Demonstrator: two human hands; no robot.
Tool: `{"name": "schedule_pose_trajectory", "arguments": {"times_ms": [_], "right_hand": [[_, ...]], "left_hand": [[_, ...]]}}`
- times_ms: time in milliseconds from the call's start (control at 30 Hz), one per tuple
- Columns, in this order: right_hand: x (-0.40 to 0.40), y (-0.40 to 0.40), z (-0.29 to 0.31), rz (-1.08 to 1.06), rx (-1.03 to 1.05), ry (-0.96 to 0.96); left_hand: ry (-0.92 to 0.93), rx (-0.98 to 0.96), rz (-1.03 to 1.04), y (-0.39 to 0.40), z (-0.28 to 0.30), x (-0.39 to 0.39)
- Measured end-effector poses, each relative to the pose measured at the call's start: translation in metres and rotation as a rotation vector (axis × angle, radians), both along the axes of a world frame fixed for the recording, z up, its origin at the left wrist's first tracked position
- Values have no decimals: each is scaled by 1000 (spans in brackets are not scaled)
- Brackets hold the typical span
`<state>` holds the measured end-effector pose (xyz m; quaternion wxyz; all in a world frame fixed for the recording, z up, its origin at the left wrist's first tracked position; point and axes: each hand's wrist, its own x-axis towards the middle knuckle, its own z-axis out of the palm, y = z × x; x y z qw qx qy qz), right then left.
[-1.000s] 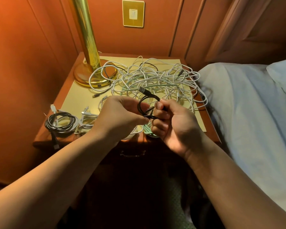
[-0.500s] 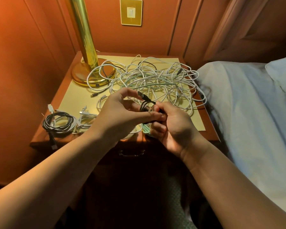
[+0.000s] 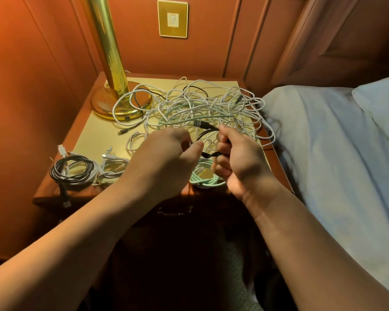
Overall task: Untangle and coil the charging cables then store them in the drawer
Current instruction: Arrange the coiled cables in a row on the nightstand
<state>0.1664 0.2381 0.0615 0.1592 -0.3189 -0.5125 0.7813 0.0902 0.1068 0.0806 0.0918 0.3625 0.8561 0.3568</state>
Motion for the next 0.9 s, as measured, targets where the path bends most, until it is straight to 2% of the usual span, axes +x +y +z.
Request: {"name": "schedule_pose_trajectory", "arguments": {"times_ms": [100, 200, 300, 400, 467, 567, 633, 800, 900], "right_hand": [[-1, 8, 1, -30, -84, -21], [-1, 16, 5, -39, -179, -47], [1, 27, 9, -36, -188, -38], [9, 39, 7, -28, -199, 15], [18, 47, 2, -18, -119, -1], [39, 61, -5, -12, 94, -135], [53, 70, -10, -17, 208, -183], [78, 83, -24, -1, 480, -292], [85, 92, -30, 35, 709, -417]], "left_hand": [[-76, -9, -115, 5, 4, 8], [-47, 46, -186, 7, 4, 18], [4, 119, -277, 9, 4, 21], [-20, 158, -317, 14, 2, 20], [-79, 160, -309, 19, -3, 18], [-115, 149, -264, 27, -12, 13], [-34, 105, -259, 32, -17, 12], [307, -37, -234, 52, -31, 23], [395, -107, -244, 68, -38, 27]]}}
